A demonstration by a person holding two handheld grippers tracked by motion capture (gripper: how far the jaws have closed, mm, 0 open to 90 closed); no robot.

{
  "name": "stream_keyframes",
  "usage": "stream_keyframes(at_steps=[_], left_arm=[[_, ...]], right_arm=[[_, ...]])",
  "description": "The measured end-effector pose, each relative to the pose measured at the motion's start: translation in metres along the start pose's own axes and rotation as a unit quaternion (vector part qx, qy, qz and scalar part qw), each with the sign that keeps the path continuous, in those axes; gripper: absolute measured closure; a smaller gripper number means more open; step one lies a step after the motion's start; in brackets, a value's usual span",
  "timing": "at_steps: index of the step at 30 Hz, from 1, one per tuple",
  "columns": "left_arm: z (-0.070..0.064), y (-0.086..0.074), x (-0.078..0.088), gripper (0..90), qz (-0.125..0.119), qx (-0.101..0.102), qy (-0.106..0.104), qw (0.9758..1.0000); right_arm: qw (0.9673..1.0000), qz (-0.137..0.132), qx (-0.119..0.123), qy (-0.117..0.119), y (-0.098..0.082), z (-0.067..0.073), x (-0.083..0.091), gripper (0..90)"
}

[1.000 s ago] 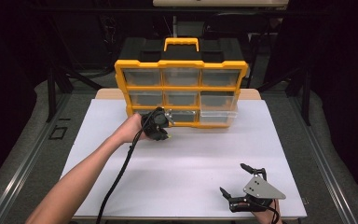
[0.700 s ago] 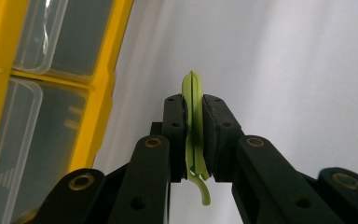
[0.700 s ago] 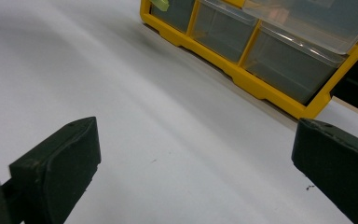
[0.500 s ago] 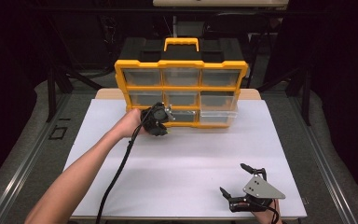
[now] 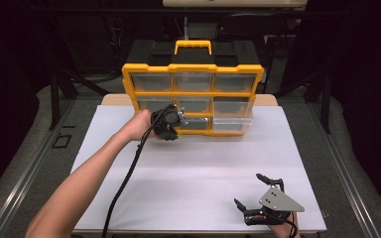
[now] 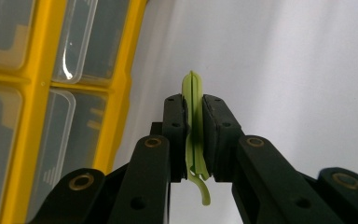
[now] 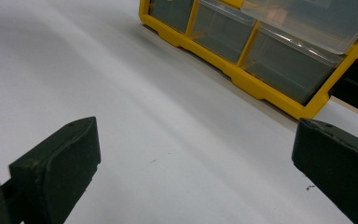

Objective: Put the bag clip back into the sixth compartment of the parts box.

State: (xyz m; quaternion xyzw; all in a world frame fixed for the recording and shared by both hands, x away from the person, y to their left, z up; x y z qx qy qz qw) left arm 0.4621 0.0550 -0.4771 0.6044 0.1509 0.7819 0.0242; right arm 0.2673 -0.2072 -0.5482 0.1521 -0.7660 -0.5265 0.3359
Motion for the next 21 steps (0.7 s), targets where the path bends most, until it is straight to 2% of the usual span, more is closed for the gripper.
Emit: stream_keyframes(at_steps=[21], left_arm=[[0.009, 0.015, 0.019, 80.3, 0.002, -0.016, 0.013, 0.9998]], right_arm=[[1.0000, -0.001, -0.002, 0.000, 0.000, 0.000, 0.000, 0.6]])
Point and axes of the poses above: each handheld gripper's, and its own axes: x roughly backward along the jaws, y roughly out of its top, z roughly to its left, the point moved 6 cm from there along -x, roughly forward along the jaws, and after that the axes turned 3 degrees about y, right-handed, at the moved point
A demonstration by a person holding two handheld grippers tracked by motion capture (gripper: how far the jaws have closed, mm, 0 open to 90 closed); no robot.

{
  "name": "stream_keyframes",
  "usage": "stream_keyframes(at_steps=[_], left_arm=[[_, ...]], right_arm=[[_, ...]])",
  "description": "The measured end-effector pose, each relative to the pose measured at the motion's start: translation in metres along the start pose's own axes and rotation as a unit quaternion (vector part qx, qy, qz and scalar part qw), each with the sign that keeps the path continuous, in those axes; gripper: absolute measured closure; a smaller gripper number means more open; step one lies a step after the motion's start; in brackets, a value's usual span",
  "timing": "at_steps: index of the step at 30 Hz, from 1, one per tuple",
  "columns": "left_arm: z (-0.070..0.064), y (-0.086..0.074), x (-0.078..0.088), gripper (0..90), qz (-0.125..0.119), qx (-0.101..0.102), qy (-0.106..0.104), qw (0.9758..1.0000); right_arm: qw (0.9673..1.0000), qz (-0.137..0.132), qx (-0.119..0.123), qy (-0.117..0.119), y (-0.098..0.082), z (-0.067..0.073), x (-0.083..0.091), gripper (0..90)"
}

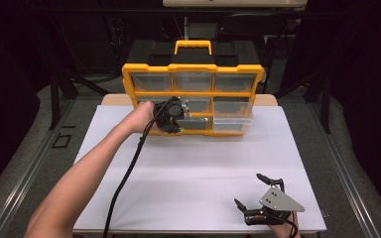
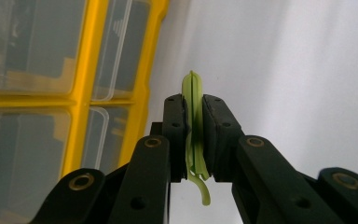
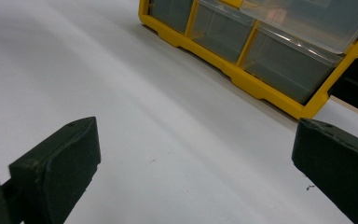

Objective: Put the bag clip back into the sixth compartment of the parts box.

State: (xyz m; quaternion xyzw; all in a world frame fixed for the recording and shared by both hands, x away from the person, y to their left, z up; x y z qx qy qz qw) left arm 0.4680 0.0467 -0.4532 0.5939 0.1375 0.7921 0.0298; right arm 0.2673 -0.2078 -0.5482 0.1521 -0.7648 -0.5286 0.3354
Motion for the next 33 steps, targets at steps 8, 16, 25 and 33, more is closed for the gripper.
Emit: stream_keyframes(at_steps=[8, 16, 25, 33], left_arm=[[0.005, 0.005, 0.008, 80.3, 0.000, -0.004, 0.008, 1.0000], [0.008, 0.010, 0.015, 80.3, 0.001, -0.008, 0.012, 0.9999], [0.012, 0.015, 0.022, 80.2, 0.002, -0.015, 0.016, 0.9998], [0.014, 0.019, 0.024, 80.3, 0.009, -0.022, 0.018, 0.9996]], right_arm=[[1.0000, 0.000, -0.001, 0.000, 0.000, 0.000, 0.000, 0.6], [1.0000, 0.000, -0.001, 0.000, 0.000, 0.000, 0.001, 0.6], [1.0000, 0.000, -0.002, 0.000, 0.000, 0.000, 0.001, 0.6], [1.0000, -0.001, -0.001, -0.001, 0.000, 0.000, 0.001, 0.6]])
Point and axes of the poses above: each handheld gripper's, and its own axes: x roughly backward along the jaws, y roughly out of its top, z roughly to its left, the point moved 6 cm from there along -x, roughly forward along the jaws, and after that the axes turned 3 degrees about y, right-handed, at the moved point
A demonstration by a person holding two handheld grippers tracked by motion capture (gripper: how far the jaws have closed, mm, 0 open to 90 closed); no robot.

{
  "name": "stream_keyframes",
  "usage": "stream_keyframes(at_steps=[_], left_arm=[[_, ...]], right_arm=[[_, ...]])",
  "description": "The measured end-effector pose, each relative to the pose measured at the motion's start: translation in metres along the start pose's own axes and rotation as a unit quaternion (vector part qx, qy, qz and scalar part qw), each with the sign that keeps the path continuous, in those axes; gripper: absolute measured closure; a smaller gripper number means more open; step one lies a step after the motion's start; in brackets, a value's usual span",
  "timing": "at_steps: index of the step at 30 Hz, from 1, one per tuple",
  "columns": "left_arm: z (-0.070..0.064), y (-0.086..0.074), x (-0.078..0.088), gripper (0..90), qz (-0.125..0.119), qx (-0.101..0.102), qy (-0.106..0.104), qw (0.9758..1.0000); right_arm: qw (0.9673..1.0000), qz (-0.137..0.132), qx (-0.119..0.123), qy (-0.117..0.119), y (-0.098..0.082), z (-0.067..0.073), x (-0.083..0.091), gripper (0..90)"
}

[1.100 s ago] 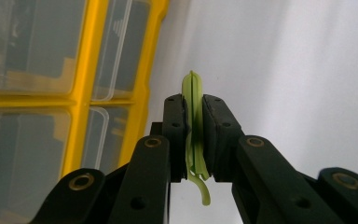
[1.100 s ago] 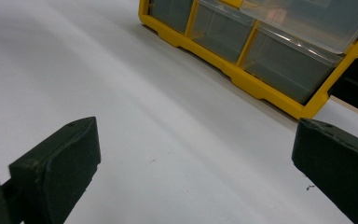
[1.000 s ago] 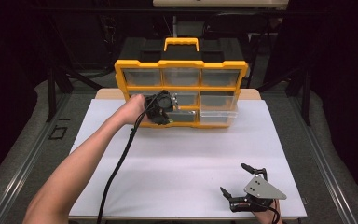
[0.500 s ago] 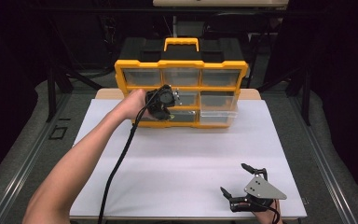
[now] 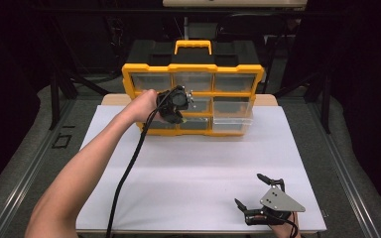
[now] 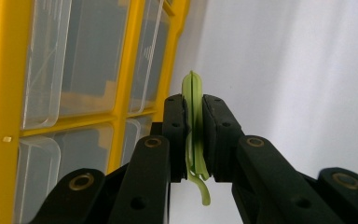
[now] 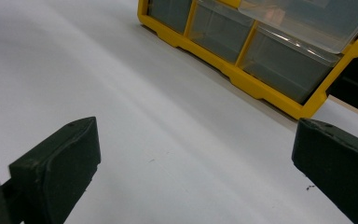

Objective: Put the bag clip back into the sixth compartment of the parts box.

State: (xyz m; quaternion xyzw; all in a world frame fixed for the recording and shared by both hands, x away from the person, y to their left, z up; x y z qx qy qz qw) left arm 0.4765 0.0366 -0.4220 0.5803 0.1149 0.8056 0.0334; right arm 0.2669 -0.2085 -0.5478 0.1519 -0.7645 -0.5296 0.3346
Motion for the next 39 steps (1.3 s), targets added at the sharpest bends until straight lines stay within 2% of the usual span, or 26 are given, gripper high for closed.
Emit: stream_keyframes(at_steps=[4, 9, 14, 20, 25, 39], left_arm=[[0.002, 0.002, 0.002, 80.2, -0.002, 0.002, 0.000, 1.0000], [0.005, 0.005, 0.007, 80.2, 0.000, 0.002, 0.011, 0.9999], [0.006, 0.007, 0.009, 80.2, -0.001, -0.002, 0.009, 1.0000], [0.010, 0.011, 0.013, 80.3, -0.004, 0.005, 0.011, 0.9999], [0.013, 0.017, 0.019, 80.3, -0.008, 0.003, 0.020, 0.9998], [0.016, 0.025, 0.024, 80.3, -0.013, -0.002, 0.020, 0.9997]], right_arm=[[1.0000, 0.001, 0.000, 0.000, 0.000, 0.000, 0.000, 0.6], [1.0000, 0.001, 0.000, 0.000, 0.000, 0.000, 0.000, 0.6], [1.0000, 0.002, 0.000, 0.000, 0.000, 0.000, 0.001, 0.6], [1.0000, 0.002, 0.000, 0.000, 0.000, 0.000, 0.001, 0.6], [1.0000, 0.002, -0.002, 0.000, 0.000, 0.000, 0.001, 0.6], [1.0000, 0.001, -0.001, -0.001, 0.000, -0.001, 0.001, 0.6]])
Point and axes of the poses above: each handheld gripper's, and its own axes: x roughly backward along the jaws, y roughly out of its top, z roughly to its left, the point moved 6 cm from there along -x, roughly forward along the jaws, and after that the axes turned 3 degrees about y, right-handed, at the moved point
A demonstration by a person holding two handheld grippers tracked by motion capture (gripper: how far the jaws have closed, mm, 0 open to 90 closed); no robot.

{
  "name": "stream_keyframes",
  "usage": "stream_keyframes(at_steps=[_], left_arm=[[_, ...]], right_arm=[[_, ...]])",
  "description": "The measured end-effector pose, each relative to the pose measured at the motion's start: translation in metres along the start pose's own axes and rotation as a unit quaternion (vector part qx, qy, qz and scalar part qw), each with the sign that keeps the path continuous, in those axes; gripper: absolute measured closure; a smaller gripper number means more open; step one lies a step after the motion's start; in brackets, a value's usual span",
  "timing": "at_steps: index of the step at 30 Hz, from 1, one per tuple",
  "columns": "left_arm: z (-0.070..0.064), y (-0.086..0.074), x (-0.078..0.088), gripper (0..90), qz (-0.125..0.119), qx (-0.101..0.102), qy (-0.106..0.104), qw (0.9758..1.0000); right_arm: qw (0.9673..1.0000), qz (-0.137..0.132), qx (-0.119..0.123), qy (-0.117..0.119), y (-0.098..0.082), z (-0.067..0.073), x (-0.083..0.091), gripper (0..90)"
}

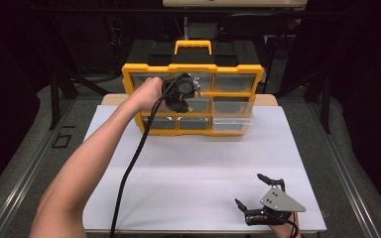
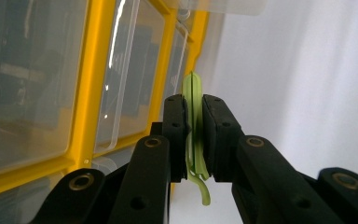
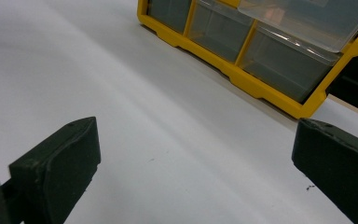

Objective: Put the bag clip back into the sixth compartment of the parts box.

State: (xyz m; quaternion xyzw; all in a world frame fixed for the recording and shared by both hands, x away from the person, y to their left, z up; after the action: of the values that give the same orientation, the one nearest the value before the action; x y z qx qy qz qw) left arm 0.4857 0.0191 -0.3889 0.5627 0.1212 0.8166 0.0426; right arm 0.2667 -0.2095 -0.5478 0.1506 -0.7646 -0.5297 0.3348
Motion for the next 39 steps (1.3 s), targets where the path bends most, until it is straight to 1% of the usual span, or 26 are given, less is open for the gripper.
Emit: stream_keyframes(at_steps=[1, 2, 5, 9, 14, 15, 20, 23, 26, 28, 30, 37, 39], left_arm=[[0.000, 0.000, 0.000, 80.3, -0.002, -0.001, 0.001, 1.0000], [0.000, 0.000, 0.000, 80.3, 0.001, -0.002, -0.004, 1.0000], [0.002, 0.002, 0.001, 80.3, 0.001, -0.002, 0.002, 1.0000], [0.004, 0.004, 0.005, 80.3, -0.004, 0.001, 0.003, 1.0000], [0.004, 0.010, 0.009, 80.3, -0.007, -0.004, 0.005, 1.0000], [0.005, 0.011, 0.010, 80.3, -0.004, -0.009, 0.007, 0.9999], [0.005, 0.014, 0.011, 80.3, -0.004, -0.009, 0.010, 0.9999], [0.007, 0.017, 0.014, 80.3, -0.016, -0.007, 0.009, 0.9998], [0.009, 0.021, 0.019, 80.3, -0.019, -0.010, 0.014, 0.9997], [0.009, 0.023, 0.020, 80.3, -0.019, -0.014, 0.014, 0.9996], [0.009, 0.026, 0.021, 80.3, -0.019, -0.017, 0.020, 0.9995], [0.010, 0.031, 0.025, 80.3, -0.020, -0.019, 0.020, 0.9994], [0.011, 0.032, 0.026, 80.3, -0.023, -0.018, 0.024, 0.9993]], right_arm=[[1.0000, 0.000, 0.000, 0.000, 0.000, 0.000, 0.000, 0.6], [1.0000, 0.000, 0.000, 0.001, 0.000, 0.000, 0.000, 0.6], [1.0000, 0.000, 0.000, 0.001, 0.000, 0.000, 0.000, 0.6], [1.0000, 0.000, -0.001, 0.000, 0.000, 0.000, 0.000, 0.6], [1.0000, 0.000, 0.000, 0.000, 0.000, 0.000, 0.000, 0.6], [1.0000, 0.000, 0.000, 0.000, 0.000, 0.000, 0.000, 0.6], [1.0000, -0.001, -0.001, 0.000, 0.000, 0.000, 0.000, 0.6], [1.0000, -0.001, 0.000, 0.000, 0.000, 0.000, 0.000, 0.6], [1.0000, 0.000, -0.001, 0.000, 0.000, 0.000, 0.000, 0.6], [1.0000, 0.000, -0.001, 0.000, 0.000, 0.000, 0.000, 0.6], [1.0000, -0.001, 0.000, 0.000, 0.000, 0.000, 0.000, 0.6], [1.0000, -0.001, -0.002, 0.000, 0.000, 0.000, 0.000, 0.6], [1.0000, -0.001, -0.002, 0.000, 0.000, 0.000, 0.000, 0.6]])
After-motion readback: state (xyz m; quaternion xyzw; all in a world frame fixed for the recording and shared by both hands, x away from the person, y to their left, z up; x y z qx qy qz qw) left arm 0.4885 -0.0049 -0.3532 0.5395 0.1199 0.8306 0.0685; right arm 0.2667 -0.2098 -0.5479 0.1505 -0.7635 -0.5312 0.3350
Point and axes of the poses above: each handheld gripper's, and its own axes: x roughly backward along the jaws, y roughly out of its top, z roughly to its left, the point moved 6 cm from there along -x, roughly forward along the jaws, and after that the axes turned 3 degrees about y, right-handed, at the moved point
